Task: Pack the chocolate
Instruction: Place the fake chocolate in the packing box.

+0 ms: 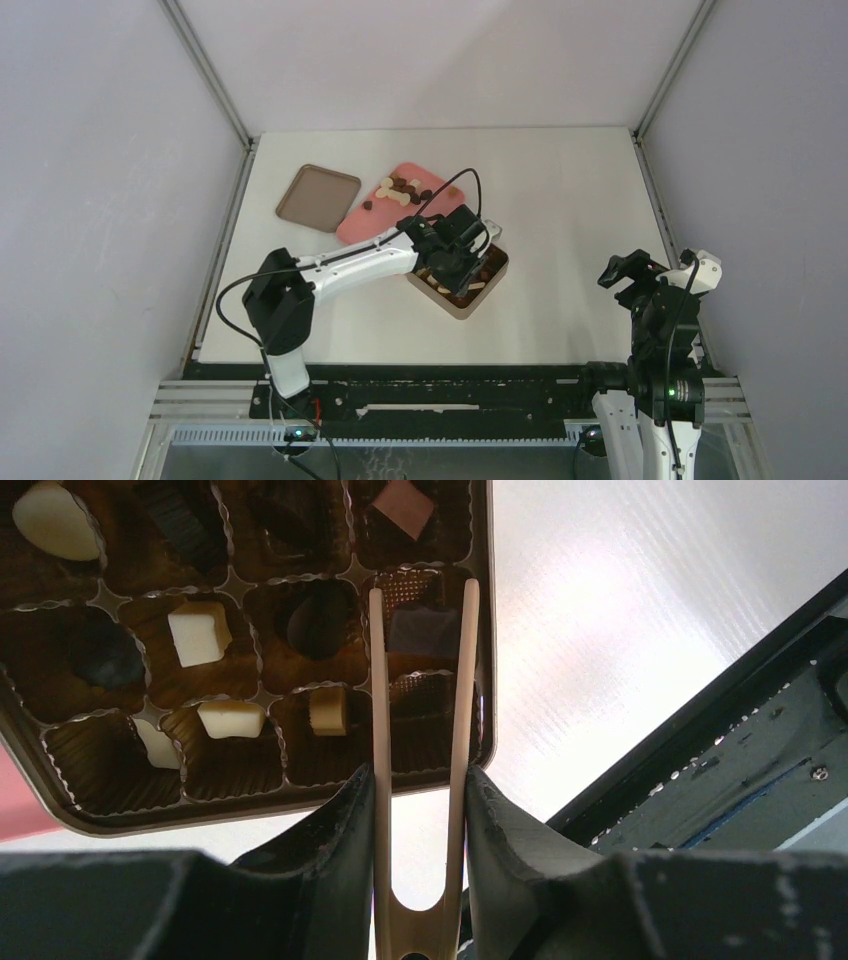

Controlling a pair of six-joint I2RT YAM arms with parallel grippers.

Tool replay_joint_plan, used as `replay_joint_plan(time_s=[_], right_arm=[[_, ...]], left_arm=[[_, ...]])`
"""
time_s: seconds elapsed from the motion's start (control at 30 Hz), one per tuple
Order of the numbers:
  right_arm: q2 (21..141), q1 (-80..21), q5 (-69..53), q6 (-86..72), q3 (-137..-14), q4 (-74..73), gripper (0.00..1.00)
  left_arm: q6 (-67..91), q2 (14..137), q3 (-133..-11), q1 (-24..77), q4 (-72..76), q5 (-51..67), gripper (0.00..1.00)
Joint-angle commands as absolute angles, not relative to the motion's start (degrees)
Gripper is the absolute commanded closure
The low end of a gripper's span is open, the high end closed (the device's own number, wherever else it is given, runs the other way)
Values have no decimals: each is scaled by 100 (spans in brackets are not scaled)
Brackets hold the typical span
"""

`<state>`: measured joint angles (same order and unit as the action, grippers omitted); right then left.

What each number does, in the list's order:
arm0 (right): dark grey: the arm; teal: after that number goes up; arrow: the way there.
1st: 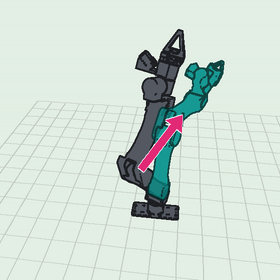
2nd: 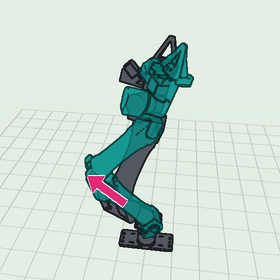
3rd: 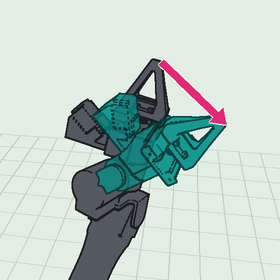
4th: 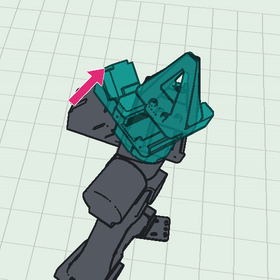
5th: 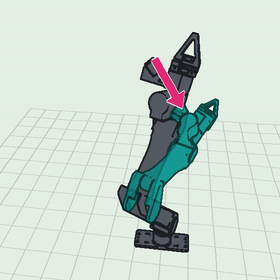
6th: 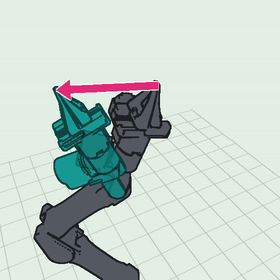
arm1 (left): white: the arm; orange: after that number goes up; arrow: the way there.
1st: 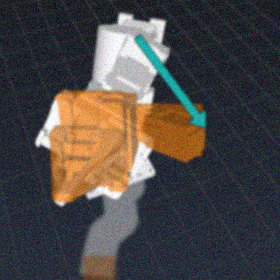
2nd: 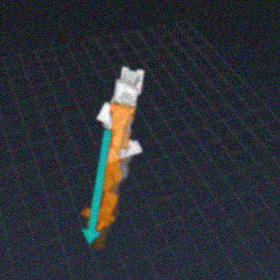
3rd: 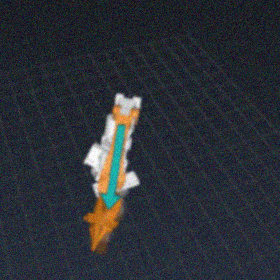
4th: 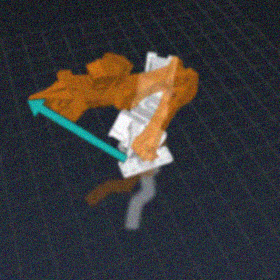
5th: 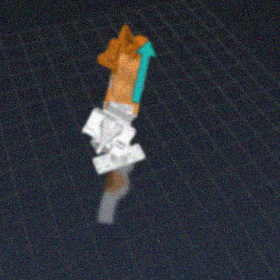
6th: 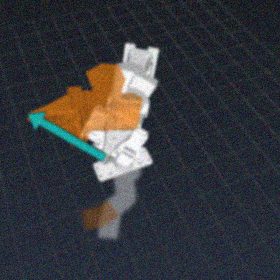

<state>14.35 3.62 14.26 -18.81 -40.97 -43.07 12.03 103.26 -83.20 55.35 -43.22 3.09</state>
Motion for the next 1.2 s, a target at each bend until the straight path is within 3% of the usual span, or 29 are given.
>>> replay_joint_plan(time_s=[0.0, 0.3, 0.63, 1.17], right_arm=[[1396, 343, 1365, -1855, -4061, -4104, 8], [1391, 343, 1361, -1854, -4061, -4096, 8], [1407, 343, 1362, -1854, -4060, -4097, 8], [1389, 343, 1408, -1864, -4061, -4109, 8]], left_arm=[[1222, 10268, -8212, 5561, -4070, 184, 62], [1213, 10176, -8226, 5563, -4099, 127, 54], [1087, 9725, -8574, 5385, -4637, -161, 59], [1019, 10395, -9509, 3247, -5308, -507, 60]])
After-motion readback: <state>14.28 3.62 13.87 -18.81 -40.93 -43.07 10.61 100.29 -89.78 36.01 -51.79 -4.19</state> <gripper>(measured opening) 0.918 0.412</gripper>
